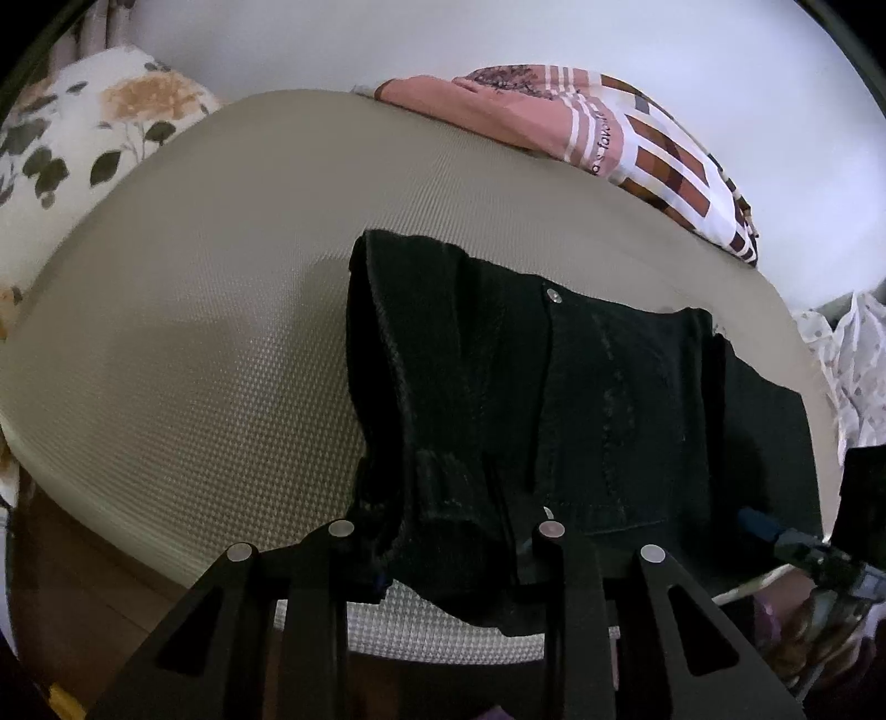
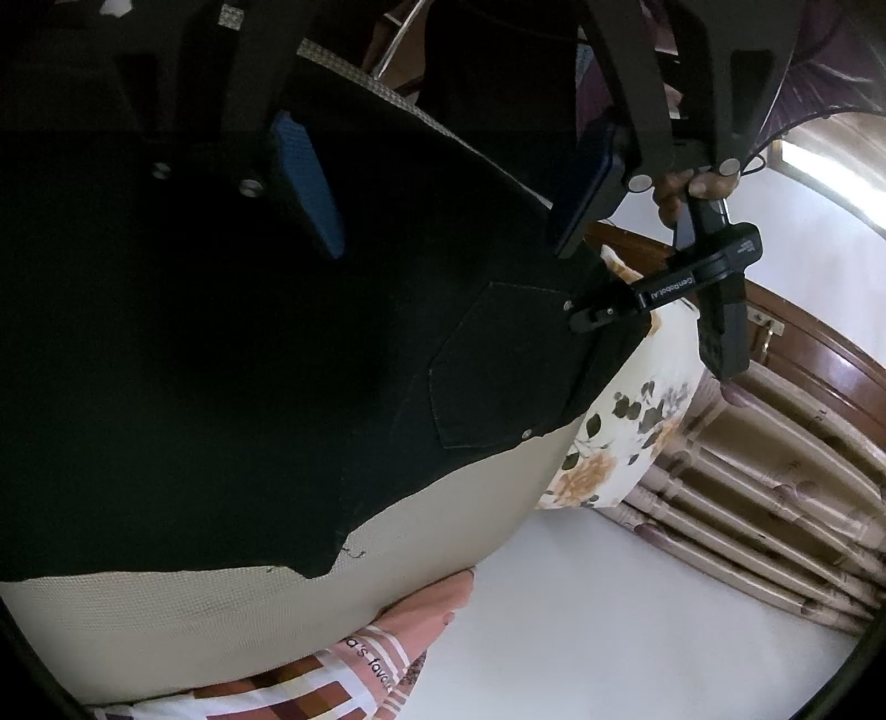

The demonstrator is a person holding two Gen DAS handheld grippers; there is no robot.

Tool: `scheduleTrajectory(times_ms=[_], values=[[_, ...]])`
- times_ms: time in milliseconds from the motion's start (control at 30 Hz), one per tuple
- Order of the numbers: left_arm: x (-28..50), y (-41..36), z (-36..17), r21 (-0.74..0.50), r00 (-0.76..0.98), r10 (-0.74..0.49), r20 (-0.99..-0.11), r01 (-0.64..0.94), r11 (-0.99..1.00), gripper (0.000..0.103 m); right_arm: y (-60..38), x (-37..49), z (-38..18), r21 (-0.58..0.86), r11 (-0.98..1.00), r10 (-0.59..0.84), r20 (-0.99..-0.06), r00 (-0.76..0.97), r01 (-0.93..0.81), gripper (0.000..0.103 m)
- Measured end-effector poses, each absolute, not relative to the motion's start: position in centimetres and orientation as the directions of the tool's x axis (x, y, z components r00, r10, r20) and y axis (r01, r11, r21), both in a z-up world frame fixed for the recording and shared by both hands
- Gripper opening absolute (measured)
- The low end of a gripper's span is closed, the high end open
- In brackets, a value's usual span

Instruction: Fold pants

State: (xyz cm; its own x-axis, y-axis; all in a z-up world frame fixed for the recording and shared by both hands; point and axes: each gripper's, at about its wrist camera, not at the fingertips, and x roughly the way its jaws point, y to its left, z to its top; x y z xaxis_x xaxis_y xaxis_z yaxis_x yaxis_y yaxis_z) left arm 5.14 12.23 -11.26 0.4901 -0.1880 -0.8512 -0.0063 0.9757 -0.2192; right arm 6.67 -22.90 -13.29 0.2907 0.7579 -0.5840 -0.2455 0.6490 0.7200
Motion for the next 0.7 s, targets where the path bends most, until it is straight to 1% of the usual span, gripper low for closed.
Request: scheduleTrajectory(times_ms=[133,433,700], values=[[5.0,11.7,-10.7,-0.19,0.506,-0.167,-0.846,0.006,0.982,0.029,-22.8,6.7,-13.3,0.719,0.648,0.76,-0.583,0.289,-0.254,0.075],[4.7,11.2,-9.9,-0.167,0.528,-0.152,-0.835,0.021,0.986,0.029,-22.4,6.7,-13.2,0.717,0.641,0.766,-0.577,0.282,-0.274,0.083],[4.5,10.6,-8.9,-0.153,0.545,-0.145,-0.826,0.032,0.988,0.029,-22.5,6.7,-13.2,0.73,0.63,0.774,-0.564,0.288,-0.264,0.084]])
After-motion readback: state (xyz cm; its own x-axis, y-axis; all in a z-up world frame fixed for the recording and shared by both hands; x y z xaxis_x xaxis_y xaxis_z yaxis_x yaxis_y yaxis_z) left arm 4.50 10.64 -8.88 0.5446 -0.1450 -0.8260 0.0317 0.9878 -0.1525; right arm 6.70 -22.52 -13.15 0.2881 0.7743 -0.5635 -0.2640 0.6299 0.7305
